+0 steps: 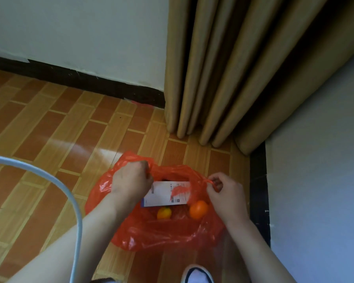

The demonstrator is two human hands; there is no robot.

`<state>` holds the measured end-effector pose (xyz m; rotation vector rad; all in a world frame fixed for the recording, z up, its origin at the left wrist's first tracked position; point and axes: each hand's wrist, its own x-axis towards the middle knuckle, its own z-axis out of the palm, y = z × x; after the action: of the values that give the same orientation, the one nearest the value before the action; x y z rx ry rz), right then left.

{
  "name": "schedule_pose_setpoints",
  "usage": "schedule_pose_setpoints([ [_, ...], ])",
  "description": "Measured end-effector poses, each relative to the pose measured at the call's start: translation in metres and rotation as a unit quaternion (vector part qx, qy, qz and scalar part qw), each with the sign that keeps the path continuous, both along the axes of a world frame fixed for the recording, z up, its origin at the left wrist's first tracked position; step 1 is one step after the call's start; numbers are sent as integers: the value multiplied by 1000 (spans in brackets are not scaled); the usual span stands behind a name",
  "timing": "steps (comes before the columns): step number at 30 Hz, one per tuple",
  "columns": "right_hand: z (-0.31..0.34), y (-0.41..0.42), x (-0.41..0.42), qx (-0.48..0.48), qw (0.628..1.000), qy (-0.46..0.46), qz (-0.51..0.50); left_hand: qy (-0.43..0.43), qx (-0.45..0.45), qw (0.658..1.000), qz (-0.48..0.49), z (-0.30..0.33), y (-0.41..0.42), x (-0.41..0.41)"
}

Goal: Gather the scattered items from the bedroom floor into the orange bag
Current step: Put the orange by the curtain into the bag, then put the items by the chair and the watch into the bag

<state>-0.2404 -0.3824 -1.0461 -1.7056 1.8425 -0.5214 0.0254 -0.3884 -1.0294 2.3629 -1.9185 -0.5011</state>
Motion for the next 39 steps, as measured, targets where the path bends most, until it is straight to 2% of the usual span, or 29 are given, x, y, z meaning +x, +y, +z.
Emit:
schedule_pose_setpoints([
  [7,86,-5,3,14,1000,16,6,53,-6,998,30,73,24,-12],
  [15,242,21,5,56,998,9,-25,97,27,993,65,245,56,-13],
  [20,350,37,4,48,999,-4,-21,117,31,989,87,354,70,-14],
  [31,598,32,37,-61,996,-58,-40,142,-82,982,96,596,86,-12],
  [34,667,47,44,-78,991,-81,-73,144,-124,977,98,658,105,-8],
  [39,761,91,55,-119,987,-91,-59,135,-191,968,87,748,146,15],
])
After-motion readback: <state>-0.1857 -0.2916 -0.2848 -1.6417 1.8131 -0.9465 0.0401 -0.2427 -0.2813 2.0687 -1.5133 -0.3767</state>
